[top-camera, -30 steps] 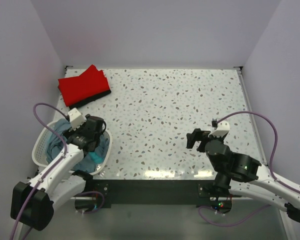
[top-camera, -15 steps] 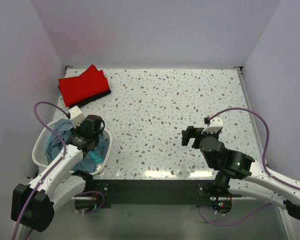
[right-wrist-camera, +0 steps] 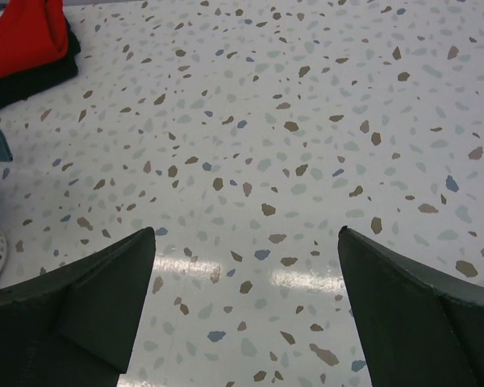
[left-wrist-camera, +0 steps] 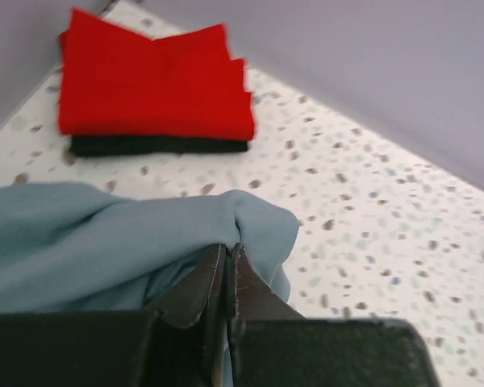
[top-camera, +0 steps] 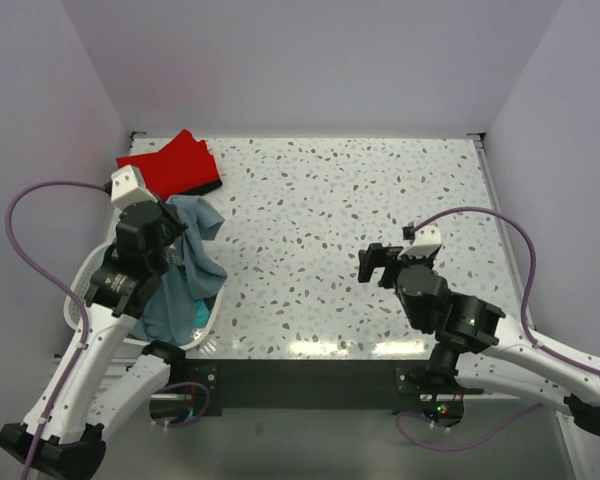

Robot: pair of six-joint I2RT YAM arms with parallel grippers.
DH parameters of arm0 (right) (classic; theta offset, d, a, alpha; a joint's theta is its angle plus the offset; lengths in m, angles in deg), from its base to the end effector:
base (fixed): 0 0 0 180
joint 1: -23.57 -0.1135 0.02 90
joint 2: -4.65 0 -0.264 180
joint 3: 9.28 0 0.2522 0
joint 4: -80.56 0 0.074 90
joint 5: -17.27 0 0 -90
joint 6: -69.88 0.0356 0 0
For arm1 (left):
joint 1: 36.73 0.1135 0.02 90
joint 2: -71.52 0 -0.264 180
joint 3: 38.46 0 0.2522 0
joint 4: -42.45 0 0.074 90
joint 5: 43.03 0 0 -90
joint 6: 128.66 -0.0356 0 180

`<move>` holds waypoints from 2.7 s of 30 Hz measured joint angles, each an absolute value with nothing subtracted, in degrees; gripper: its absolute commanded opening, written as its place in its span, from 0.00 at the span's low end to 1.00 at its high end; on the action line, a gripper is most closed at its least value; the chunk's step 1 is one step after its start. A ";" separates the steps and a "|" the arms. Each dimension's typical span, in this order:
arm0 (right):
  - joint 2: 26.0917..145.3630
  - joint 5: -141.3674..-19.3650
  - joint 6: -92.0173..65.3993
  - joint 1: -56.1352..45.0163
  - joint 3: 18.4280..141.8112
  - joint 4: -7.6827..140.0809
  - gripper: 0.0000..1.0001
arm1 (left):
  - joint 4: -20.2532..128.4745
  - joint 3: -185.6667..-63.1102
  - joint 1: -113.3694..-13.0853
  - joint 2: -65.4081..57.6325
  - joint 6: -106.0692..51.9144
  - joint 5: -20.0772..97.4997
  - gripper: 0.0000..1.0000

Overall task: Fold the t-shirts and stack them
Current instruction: Grab the tshirt from the pile, then move the tshirt to the center of the board, then flatten the tshirt out

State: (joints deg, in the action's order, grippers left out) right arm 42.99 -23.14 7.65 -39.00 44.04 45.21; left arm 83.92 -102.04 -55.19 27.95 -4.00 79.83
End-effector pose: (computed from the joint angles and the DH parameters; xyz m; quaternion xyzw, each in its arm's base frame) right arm 0.0920 0.1185 0.3087 0.0056 0.7828 0.1248 0.6096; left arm 0.1602 -0.0331 0.3437 -0.2694 0.7623 -0.0324 0.5876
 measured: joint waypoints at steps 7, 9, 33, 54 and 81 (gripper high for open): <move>47.30 -20.94 4.50 -39.00 47.31 47.59 0.99 | 80.55 -122.15 -55.14 18.40 -8.42 59.20 0.00; 48.20 -20.32 3.67 -39.00 48.06 48.03 0.99 | 78.10 -125.93 -55.34 15.88 -8.44 53.04 0.00; 48.98 -16.06 1.53 -39.00 50.11 48.27 0.99 | 58.43 -119.94 -74.07 -16.14 -7.85 38.61 0.73; 54.27 -24.78 17.11 -39.00 41.68 41.08 0.95 | 62.80 -107.38 -65.92 -15.18 -9.62 65.50 0.76; 35.30 -25.74 20.37 -39.00 38.55 33.85 0.96 | 64.64 -127.92 -60.69 -43.85 -15.81 69.98 0.60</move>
State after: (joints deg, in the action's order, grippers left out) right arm 35.30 -25.74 20.37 -39.00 38.55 33.85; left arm 64.64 -127.92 -60.69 -43.85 -15.81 69.98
